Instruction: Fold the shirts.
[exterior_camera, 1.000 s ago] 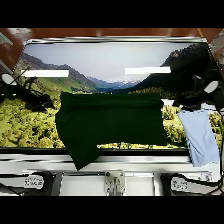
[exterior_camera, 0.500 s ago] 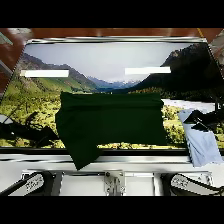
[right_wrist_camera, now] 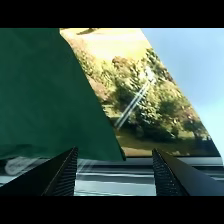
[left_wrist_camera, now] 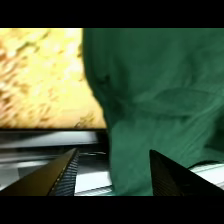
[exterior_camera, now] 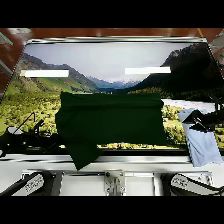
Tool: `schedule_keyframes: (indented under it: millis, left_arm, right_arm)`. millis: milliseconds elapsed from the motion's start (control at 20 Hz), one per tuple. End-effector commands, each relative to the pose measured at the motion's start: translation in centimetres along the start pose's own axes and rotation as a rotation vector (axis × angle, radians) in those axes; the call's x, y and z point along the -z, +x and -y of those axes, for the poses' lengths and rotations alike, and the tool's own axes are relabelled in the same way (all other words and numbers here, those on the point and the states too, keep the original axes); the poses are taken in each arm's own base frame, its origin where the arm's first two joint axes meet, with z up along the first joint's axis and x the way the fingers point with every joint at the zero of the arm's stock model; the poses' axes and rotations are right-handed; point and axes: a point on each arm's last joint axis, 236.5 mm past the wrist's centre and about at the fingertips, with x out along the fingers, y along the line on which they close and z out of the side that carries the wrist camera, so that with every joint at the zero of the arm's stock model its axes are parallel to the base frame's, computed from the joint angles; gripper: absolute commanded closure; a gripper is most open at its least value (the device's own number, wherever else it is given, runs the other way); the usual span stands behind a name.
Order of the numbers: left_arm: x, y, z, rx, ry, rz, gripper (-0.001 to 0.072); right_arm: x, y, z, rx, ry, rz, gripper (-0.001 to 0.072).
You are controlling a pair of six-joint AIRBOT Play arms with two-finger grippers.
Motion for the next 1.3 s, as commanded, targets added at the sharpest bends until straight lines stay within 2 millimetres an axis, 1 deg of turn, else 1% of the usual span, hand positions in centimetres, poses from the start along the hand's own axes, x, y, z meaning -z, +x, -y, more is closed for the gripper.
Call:
schedule_keyframes:
  millis: [0, 200, 250, 350, 450, 600, 650, 750, 800, 950, 1050, 1250]
  left_arm:
    - [-0.8, 0.7, 0.4, -0.012, 0.031, 0.037, 0.0191]
    - [-1.1, 1.8, 1.2, 0.009, 0.015, 0.034, 0.0203]
    - [-0.8, 2.3, 1.2, 0.012, 0.008, 0.011, 0.0304]
    - [-0.1, 3.1, 1.0, 0.01, -0.004, -0.034, 0.0659]
    - [0.0, 3.1, 0.9, 0.011, -0.006, -0.042, 0.0673]
    - [0.0, 3.0, 1.0, 0.014, -0.005, -0.044, 0.0673]
    - [0.3, 3.0, 1.1, 0.019, -0.005, -0.056, 0.0673]
    - [0.9, 2.9, 1.4, 0.028, -0.004, -0.083, 0.0673]
    - [1.0, 2.9, 1.4, 0.03, -0.004, -0.088, 0.0673]
    - [1.0, 2.9, 1.4, 0.03, -0.005, -0.087, 0.0673]
    - [1.0, 2.9, 1.4, 0.03, -0.003, -0.085, 0.0673]
    - [1.0, 2.9, 1.5, 0.031, -0.003, -0.088, 0.0673]
  right_arm:
    - [0.1, 0.0, -0.1, -0.005, 0.004, -0.004, 0.0121]
    - [0.2, 0.0, -0.1, -0.003, 0.052, -0.009, 0.0121]
    - [0.3, 0.0, 0.0, -0.002, 0.062, -0.011, 0.012]
    - [1.0, 0.5, -0.1, -0.01, 0.075, -0.036, 0.0118]
    - [3.1, 2.2, 0.0, -0.033, 0.102, -0.102, 0.0118]
    - [7.1, 5.7, 0.2, -0.071, 0.123, -0.207, 0.0118]
    - [7.8, 6.4, 0.5, -0.066, 0.128, -0.218, 0.0118]
    - [8.0, 7.5, 1.0, -0.061, 0.148, -0.214, 0.0118]
    - [8.0, 8.1, 0.9, -0.074, 0.169, -0.224, 0.0118]
    - [7.8, 9.4, -0.5, -0.169, 0.209, -0.247, 0.0119]
    - [7.4, 9.8, -1.2, -0.213, 0.214, -0.246, 0.0118]
    - [8.1, 10.0, -0.4, -0.181, 0.206, -0.269, 0.0119]
